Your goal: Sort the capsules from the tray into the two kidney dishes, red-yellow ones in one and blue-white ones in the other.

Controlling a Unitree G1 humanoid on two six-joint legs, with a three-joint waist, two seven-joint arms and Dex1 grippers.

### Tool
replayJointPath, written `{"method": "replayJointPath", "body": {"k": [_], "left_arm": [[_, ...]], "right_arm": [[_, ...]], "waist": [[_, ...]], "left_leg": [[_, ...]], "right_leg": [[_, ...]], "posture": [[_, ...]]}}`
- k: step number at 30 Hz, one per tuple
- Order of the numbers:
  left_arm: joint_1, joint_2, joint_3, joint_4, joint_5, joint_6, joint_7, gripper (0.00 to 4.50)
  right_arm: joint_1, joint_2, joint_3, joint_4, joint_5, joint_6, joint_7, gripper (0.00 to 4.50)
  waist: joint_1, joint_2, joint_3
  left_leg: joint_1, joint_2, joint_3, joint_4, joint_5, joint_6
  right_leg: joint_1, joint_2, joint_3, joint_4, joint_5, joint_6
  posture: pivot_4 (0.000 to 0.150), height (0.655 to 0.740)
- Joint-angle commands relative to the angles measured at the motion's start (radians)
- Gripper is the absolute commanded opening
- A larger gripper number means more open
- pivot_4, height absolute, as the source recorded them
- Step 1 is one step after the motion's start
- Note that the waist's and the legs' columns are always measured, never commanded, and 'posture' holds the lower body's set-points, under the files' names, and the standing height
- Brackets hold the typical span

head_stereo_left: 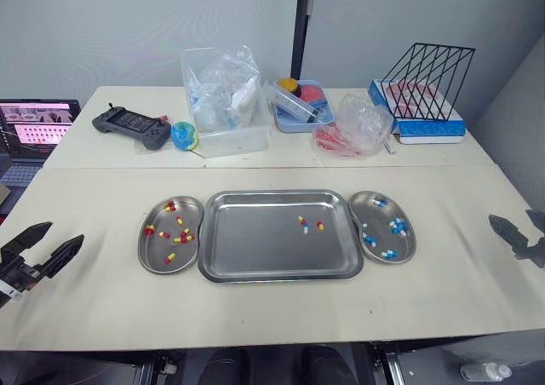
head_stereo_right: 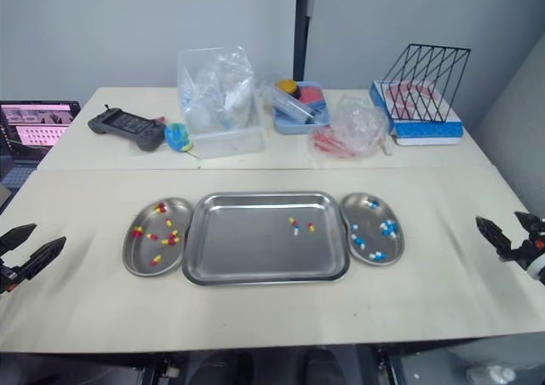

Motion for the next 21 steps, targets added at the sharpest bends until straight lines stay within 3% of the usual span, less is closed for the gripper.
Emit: {"method": "replayJointPath", "body": {"k": [1,13,21], "left_arm": [[-0.016,0.039,0.009,-0.003,-0.001,-0.004,0.000,4.50],[-0.089,0.078,-0.011,0.049,0.002,0.011,-0.037,4.50],[-0.133,0.086,-0.097,-0.084,-0.009,0.100,-0.149,4.50]], "right_arm": [[0.004,-0.004,-0.016,-0.042,0.012,-0.016,-0.013,4.49],[-0.022,0.016,-0.067,-0.161,0.117,0.122,-0.078,4.49],[0.004,0.118,0.080,-0.620,0.198,0.383,-0.203,4.49]], "waist": [[0.000,0.000,0.000],[0.003,0.000,0.000],[0.002,0.000,0.000]], "left_leg": [[0.000,0.000,0.000,0.000,0.000,0.000],[0.000,-0.001,0.000,0.000,0.000,0.000],[-0.001,0.001,-0.001,0.000,0.000,0.000]], "right_leg": [[0.000,0.000,0.000,0.000,0.000,0.000],[0.000,-0.003,-0.003,0.000,0.000,0.000],[0.000,-0.006,-0.008,0.000,0.001,-0.001]], "posture": [[0.150,0.7400],[0.150,0.7400],[0.150,0.7400]]}}
